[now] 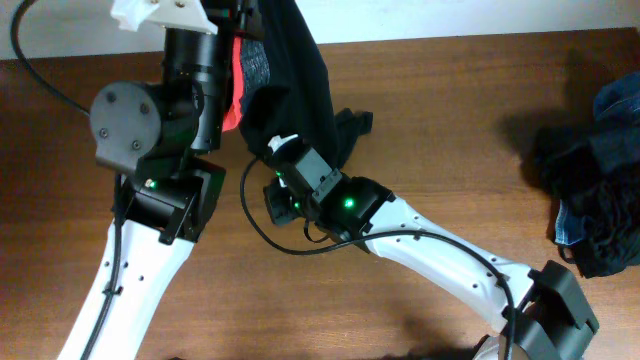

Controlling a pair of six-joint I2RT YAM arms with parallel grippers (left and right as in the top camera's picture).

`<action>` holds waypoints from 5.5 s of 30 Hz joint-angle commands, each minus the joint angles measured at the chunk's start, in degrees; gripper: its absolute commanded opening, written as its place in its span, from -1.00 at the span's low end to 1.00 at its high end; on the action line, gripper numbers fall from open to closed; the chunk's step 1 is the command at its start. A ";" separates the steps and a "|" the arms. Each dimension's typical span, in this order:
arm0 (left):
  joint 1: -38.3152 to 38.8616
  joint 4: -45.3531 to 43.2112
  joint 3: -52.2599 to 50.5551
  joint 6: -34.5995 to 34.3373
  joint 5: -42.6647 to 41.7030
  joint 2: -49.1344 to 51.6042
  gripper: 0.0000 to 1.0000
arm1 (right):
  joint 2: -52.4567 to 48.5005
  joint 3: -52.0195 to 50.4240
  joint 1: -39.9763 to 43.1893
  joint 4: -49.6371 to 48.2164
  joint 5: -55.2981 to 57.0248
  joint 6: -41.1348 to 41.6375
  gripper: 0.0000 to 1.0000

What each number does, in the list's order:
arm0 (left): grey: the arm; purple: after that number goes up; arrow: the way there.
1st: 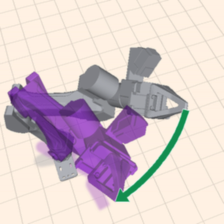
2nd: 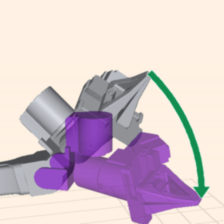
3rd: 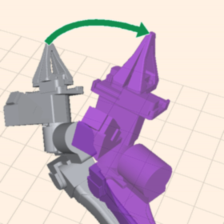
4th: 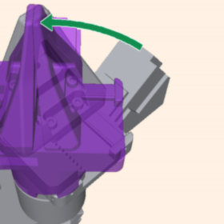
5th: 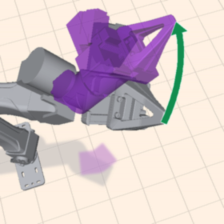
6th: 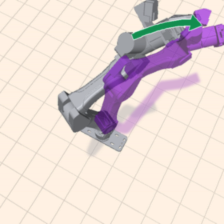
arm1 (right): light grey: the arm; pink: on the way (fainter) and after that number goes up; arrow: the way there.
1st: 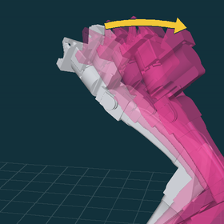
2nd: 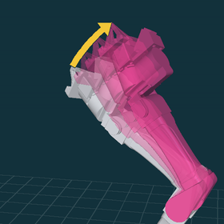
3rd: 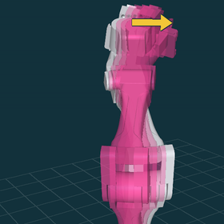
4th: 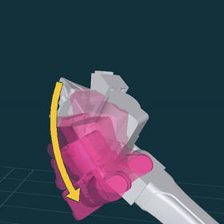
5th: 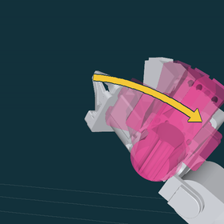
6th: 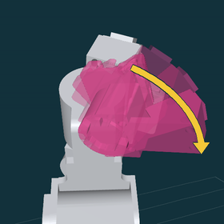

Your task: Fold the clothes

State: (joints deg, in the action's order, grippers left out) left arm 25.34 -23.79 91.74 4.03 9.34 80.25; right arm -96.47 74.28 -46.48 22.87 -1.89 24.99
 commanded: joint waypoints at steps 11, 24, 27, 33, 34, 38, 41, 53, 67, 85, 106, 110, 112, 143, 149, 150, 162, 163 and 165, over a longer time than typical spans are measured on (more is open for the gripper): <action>0.17 1.49 1.86 -2.75 -11.15 -9.33 -0.99 | -0.46 -3.13 8.15 -9.16 22.18 -8.07 -0.92; 0.17 12.41 1.86 -2.69 -16.02 -11.52 -0.99 | -0.17 -2.40 22.10 -11.78 19.82 -11.47 -0.92; 0.17 12.70 1.86 -2.71 -16.02 -9.62 -0.99 | 0.11 -2.23 22.14 -11.37 15.89 -13.92 -0.92; 0.17 10.67 1.86 -2.71 -15.98 -5.90 -0.99 | 2.78 -2.21 22.10 -6.80 10.29 -14.27 -0.92; 0.17 9.97 1.86 -2.71 -15.98 -5.42 -0.99 | 3.50 -2.21 22.10 -5.09 8.76 -14.27 -0.92; 0.17 4.68 1.86 -2.71 -15.65 -3.21 -0.99 | 6.97 -2.21 22.14 2.51 3.91 -14.27 -0.92; 0.17 0.46 1.86 -2.78 -13.77 -1.42 -0.99 | 10.05 -2.21 22.14 7.69 3.58 -14.25 -0.92; 8.24 -11.26 1.86 -7.26 -12.94 8.11 -0.99 | 25.99 -2.21 22.21 18.36 4.02 -14.23 -0.92; 23.69 -21.62 12.92 -10.60 3.30 14.21 -0.99 | 34.51 -2.23 24.98 26.67 6.01 -9.53 -0.92; 5.03 14.10 21.55 -5.53 11.45 20.26 -0.99 | 33.90 -2.23 25.55 29.46 5.97 -9.73 -0.92; -7.02 50.47 21.55 -5.51 11.61 25.35 -0.99 | 19.26 -2.34 25.51 32.39 1.16 -10.40 -0.92; -7.65 52.24 21.55 -5.51 11.85 25.55 -0.99 | 15.50 -2.34 25.51 31.30 -1.86 -12.59 -0.92; -7.76 53.37 21.55 -5.51 13.40 25.55 -0.99 | 13.40 -2.34 25.51 29.92 -2.64 -12.76 -0.92; -23.10 72.41 21.55 -5.77 17.27 33.33 -0.99 | -9.40 -2.34 25.51 -2.84 -3.87 -14.27 -0.92; -24.92 73.44 21.55 -5.79 13.33 35.26 -0.99 | -9.46 -2.34 25.51 -4.61 -3.87 -14.27 -0.92; -24.94 73.53 21.55 -5.79 12.85 35.93 -0.99 | -9.46 -2.34 25.51 -5.03 -3.72 -14.27 -0.92; -25.79 74.03 21.55 -5.75 13.60 42.95 -0.99 | -9.46 -2.36 25.51 -5.68 -3.50 -14.27 -0.92; -26.08 74.03 21.55 -5.75 14.45 43.50 -0.99 | -9.46 -2.36 25.51 -5.57 -3.50 -14.27 -0.92; -26.91 74.01 21.55 -5.75 17.51 44.30 -0.89 | -9.46 -2.36 25.51 -5.29 -3.50 -14.27 -0.92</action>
State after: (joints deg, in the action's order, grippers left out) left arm -0.08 50.06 112.36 -2.26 23.42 122.96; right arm -105.49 71.68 -21.39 17.50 -5.50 11.33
